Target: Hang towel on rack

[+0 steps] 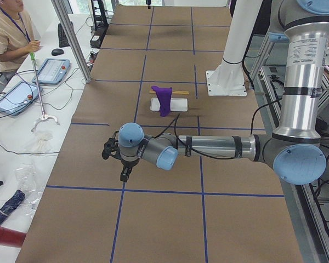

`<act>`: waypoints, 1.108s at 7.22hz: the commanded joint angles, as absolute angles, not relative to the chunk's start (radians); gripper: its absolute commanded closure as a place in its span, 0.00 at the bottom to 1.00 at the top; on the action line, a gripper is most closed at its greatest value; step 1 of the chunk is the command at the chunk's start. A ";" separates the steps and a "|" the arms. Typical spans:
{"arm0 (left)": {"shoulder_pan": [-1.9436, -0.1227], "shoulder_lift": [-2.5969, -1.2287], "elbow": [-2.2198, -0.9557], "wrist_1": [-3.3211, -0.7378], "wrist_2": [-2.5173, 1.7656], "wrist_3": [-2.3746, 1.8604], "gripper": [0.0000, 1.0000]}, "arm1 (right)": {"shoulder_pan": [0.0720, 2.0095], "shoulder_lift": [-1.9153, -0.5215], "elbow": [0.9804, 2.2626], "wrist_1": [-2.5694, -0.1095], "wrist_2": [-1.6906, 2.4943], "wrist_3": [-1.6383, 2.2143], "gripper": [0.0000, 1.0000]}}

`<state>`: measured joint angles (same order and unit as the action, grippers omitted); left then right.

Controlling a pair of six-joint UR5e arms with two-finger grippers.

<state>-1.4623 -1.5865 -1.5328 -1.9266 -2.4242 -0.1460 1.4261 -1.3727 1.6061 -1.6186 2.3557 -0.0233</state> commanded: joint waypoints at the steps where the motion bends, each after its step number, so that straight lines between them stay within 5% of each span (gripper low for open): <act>1: -1.466 -1.589 -1.532 -1.792 -2.465 -0.140 0.00 | 1.427 -1.437 1.601 -1.609 2.358 -0.038 0.00; 8: -1.565 -1.604 -1.655 -1.575 -2.336 -0.066 0.00 | 1.460 -1.456 1.628 -1.614 2.364 -0.035 0.00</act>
<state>-1.5664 -1.5908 -1.6600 -1.5913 -2.4275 -0.0958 1.4589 -1.4548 1.6253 -1.6166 2.3666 -0.0354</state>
